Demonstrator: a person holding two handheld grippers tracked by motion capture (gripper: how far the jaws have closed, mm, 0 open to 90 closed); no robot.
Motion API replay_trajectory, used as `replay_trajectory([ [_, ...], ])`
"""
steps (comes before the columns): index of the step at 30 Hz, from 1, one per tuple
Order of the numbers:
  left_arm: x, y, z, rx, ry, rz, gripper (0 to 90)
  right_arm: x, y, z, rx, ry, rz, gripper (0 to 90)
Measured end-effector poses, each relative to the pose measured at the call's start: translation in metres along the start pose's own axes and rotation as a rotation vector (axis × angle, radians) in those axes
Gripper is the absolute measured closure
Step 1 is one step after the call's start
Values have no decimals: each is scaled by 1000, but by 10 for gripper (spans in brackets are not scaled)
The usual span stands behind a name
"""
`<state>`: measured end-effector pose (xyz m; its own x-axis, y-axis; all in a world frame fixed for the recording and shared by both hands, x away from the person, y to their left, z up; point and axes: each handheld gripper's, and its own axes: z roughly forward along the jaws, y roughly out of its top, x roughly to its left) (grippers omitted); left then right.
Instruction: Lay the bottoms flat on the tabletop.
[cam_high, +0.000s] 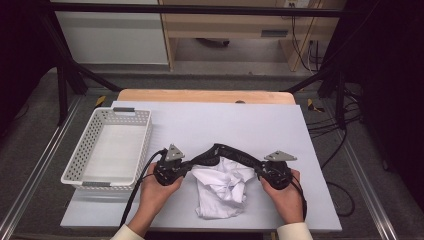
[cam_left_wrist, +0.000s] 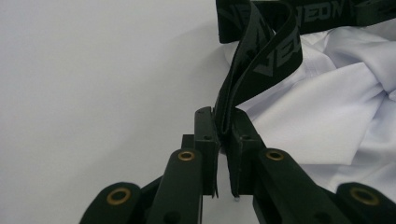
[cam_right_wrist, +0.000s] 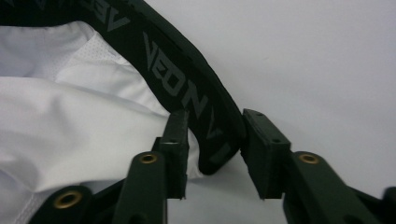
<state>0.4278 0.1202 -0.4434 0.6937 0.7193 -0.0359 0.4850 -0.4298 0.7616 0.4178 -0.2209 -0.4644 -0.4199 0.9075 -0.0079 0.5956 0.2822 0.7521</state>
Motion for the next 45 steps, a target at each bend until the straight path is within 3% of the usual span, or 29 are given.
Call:
replay_trajectory([
  [4,1,-1,0,-1,-5,2,832,-5,-6,0,-6,-1,20,507],
  [8,1,-2,0,-2,-7,3,831,-6,-7,3,15,12,48,500],
  [12,2,-4,3,3,-11,-2,829,-4,-7,9,31,31,44,504],
  [16,3,-6,5,1,-20,-13,829,0,-6,16,49,52,29,578],
  [19,3,-6,6,-1,-22,-15,828,4,-4,17,49,66,4,776],
  [21,3,-7,6,-1,-23,-10,828,5,-4,16,50,65,-12,841],
  [26,2,-8,6,-2,-23,-9,829,-1,-4,2,13,14,-1,857],
  [30,2,-8,6,-8,-25,-8,829,-9,-2,-14,-61,-101,12,859],
  [32,1,-8,8,-2,-25,-3,828,-13,-3,-19,-83,-129,31,859],
  [38,-2,-10,13,1,-28,2,799,-14,-6,-13,-54,-106,29,857],
  [41,-1,-12,14,-13,-28,-12,692,-13,-6,-11,-40,-97,18,856],
  [45,2,-17,17,-11,-19,-28,622,-11,-7,-9,-28,-87,11,855],
])
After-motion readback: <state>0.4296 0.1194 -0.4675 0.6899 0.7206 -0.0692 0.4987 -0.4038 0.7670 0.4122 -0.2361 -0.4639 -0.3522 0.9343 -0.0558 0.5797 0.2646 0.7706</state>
